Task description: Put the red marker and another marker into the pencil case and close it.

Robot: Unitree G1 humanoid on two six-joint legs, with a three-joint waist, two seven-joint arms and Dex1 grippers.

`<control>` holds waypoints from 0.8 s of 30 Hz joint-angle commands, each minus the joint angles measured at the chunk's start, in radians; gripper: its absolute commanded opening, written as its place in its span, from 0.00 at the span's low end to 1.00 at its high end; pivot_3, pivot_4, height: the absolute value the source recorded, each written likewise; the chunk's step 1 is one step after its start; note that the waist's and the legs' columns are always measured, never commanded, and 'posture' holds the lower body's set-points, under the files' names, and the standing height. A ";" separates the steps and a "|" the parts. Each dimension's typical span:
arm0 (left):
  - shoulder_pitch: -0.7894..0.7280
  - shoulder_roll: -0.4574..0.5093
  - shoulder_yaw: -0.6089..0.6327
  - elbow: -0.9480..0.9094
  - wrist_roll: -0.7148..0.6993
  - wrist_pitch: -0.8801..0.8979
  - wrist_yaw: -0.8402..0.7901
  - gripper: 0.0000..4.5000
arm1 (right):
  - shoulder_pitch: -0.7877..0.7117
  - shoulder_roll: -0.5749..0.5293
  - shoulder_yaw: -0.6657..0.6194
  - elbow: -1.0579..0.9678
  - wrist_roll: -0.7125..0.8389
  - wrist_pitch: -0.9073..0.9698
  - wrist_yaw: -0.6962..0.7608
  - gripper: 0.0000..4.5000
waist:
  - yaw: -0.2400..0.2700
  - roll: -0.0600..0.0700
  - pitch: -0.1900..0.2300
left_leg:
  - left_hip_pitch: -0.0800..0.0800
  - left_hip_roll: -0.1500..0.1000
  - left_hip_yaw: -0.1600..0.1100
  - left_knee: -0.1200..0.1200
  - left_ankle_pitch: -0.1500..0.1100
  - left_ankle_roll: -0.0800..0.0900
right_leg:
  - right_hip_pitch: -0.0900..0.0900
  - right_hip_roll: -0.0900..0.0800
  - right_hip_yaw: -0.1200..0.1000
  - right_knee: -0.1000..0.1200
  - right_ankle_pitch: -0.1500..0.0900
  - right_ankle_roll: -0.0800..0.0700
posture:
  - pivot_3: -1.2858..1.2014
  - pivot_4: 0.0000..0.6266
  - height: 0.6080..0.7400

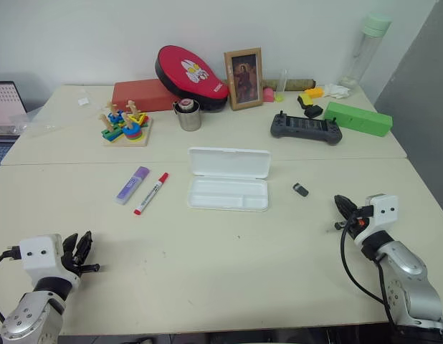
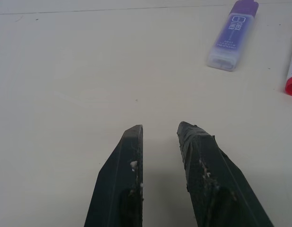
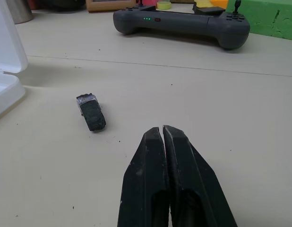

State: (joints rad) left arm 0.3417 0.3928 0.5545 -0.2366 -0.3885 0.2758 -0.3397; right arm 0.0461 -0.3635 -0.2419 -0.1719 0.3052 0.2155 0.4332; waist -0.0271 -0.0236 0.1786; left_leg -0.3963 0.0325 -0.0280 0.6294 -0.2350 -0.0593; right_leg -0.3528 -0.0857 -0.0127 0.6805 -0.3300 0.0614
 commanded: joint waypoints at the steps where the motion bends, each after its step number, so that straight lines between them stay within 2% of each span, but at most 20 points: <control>1: 0.006 0.006 0.011 -0.021 -0.002 -0.025 -0.008 0.27 | -0.009 -0.005 -0.004 -0.033 0.011 -0.004 0.001 0.01 | 0.000 0.000 0.000 | 0.000 0.000 0.000 0.000 0.000 0.000 | 0.000 0.000 0.000 0.000 0.000 0.000 | 0.52 0.24 1.00; 24: 0.004 0.011 0.008 0.001 0.024 -0.029 -0.018 0.27 | -0.013 -0.013 -0.006 -0.043 0.014 0.039 0.003 0.01 | 0.000 0.000 0.000 | 0.000 0.000 0.000 0.000 0.000 0.000 | 0.000 0.000 0.000 0.000 0.000 0.000 | 0.52 0.24 1.00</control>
State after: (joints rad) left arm 0.3414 0.3926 0.5543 -0.2238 -0.3717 0.2684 -0.3575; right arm 0.0383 -0.3643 -0.2417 -0.1724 0.3063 0.2526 0.4337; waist -0.0271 -0.0236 0.1785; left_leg -0.3963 0.0325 -0.0280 0.6294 -0.2350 -0.0593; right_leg -0.3528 -0.0856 -0.0127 0.6805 -0.3300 0.0614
